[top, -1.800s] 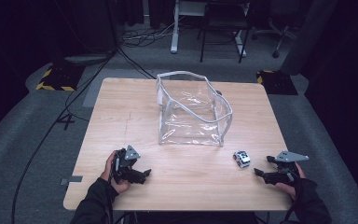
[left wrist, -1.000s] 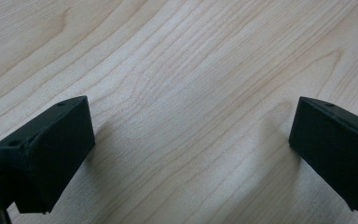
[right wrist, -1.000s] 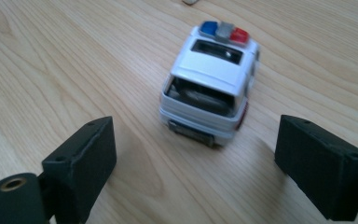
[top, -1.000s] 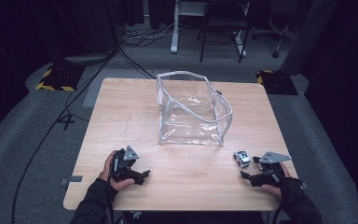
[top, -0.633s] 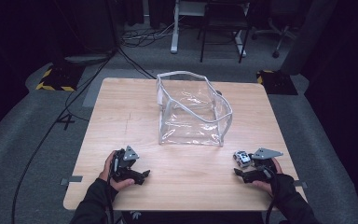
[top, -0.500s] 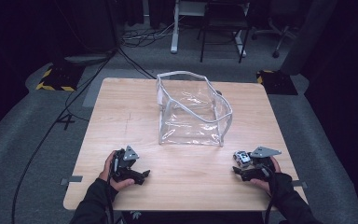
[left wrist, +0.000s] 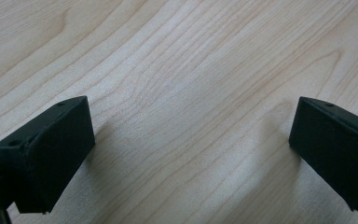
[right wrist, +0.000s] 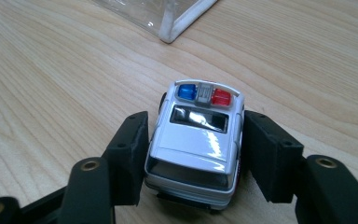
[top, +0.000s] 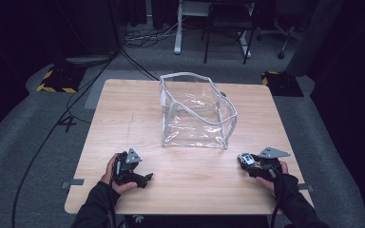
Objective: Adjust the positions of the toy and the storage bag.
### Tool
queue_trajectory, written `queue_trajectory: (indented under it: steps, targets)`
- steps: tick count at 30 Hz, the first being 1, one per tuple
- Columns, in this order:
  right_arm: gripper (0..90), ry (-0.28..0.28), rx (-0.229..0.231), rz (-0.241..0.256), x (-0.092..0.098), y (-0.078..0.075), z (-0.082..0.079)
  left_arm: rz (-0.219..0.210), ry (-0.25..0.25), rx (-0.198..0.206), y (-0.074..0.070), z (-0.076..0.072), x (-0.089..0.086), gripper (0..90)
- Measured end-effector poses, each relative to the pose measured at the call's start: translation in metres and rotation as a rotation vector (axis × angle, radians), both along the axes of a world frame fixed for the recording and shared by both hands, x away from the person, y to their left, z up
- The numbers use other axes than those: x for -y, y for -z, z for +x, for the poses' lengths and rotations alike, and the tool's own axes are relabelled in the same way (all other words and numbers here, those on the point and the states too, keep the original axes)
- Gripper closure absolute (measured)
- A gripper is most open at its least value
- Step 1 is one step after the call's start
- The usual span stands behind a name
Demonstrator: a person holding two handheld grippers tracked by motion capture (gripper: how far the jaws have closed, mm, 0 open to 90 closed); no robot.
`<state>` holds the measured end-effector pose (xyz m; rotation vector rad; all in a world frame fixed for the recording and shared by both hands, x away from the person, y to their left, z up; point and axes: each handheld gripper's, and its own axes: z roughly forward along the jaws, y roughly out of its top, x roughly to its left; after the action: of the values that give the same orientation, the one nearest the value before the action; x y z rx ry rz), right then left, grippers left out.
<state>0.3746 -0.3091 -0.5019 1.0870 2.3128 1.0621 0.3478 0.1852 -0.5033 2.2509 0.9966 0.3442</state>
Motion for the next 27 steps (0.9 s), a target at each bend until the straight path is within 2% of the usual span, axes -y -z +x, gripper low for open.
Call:
queue_trajectory:
  steps: [8,10,13,17,23,27]
  targets:
    - [45.6,-0.020,-0.013,0.017,0.003,-0.001,0.006,0.000,-0.001,0.000,0.000,0.000,0.000,0.2]
    - [46.9,-0.009,-0.016,0.035,0.002,0.000,0.007,0.000,-0.001,0.000,0.000,0.000,0.000,0.3]
    - [47.7,-0.016,-0.002,0.025,0.003,-0.001,0.008,0.000,0.000,0.000,0.000,0.000,0.000,0.2]
    - [47.9,-0.018,-0.015,0.031,0.004,-0.001,0.012,0.000,-0.001,0.000,0.000,0.000,0.000,0.2]
    - [48.0,0.023,-0.014,0.032,0.009,-0.002,0.024,-0.001,0.000,0.000,0.000,0.000,0.000,0.2]
    - [48.0,0.028,-0.016,0.030,0.011,-0.002,0.029,-0.001,-0.001,0.000,0.000,0.000,0.000,0.2]
